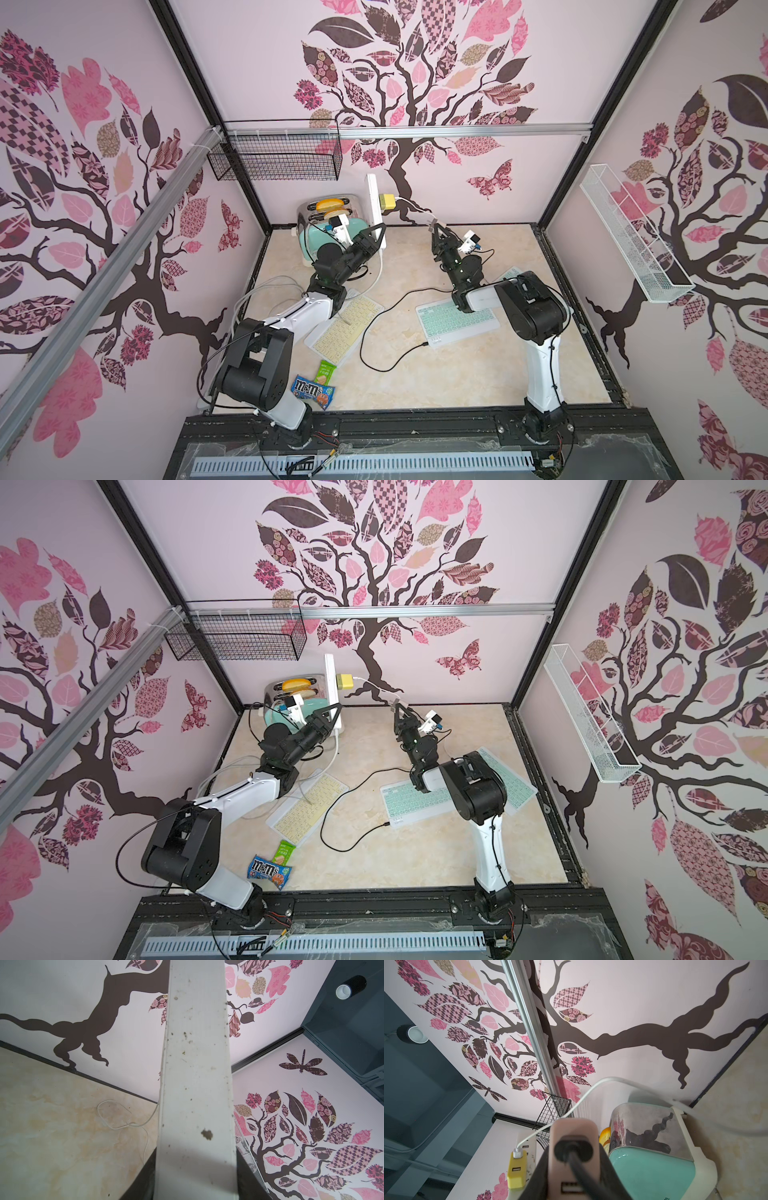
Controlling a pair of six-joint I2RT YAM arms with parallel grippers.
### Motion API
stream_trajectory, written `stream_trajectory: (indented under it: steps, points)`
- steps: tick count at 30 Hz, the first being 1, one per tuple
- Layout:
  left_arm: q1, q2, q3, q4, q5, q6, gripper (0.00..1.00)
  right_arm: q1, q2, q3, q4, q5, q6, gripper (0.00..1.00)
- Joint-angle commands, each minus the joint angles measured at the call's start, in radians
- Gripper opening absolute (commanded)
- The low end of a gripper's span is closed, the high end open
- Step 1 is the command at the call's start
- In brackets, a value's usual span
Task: Unplug the wireless keyboard
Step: Place the socket at the center of the board.
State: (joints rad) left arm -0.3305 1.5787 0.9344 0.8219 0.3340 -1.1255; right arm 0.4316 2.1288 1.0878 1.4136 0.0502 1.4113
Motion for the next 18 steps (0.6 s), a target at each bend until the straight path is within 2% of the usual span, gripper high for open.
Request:
stream_trajectory:
  steps: [1,4,8,13,18]
  points:
    - [-0.005,-0.028,0.008,0.096,-0.002,0.004,0.0,0.009,-0.037,-0.036,-0.009,-0.017,-0.037,0.0]
    - [-0.001,-0.031,0.013,0.077,0.003,0.026,0.0,-0.023,-0.107,-0.116,-0.077,-0.099,-0.068,0.0]
    - [0.007,-0.024,0.058,-0.033,0.064,0.08,0.0,-0.067,-0.215,-0.211,-0.231,-0.241,-0.134,0.0]
    - [0.009,0.007,0.147,-0.268,0.201,0.214,0.0,-0.123,-0.33,-0.252,-0.485,-0.442,-0.256,0.0]
    - [0.008,0.037,0.162,-0.405,0.231,0.292,0.0,-0.134,-0.438,-0.227,-0.752,-0.584,-0.424,0.0]
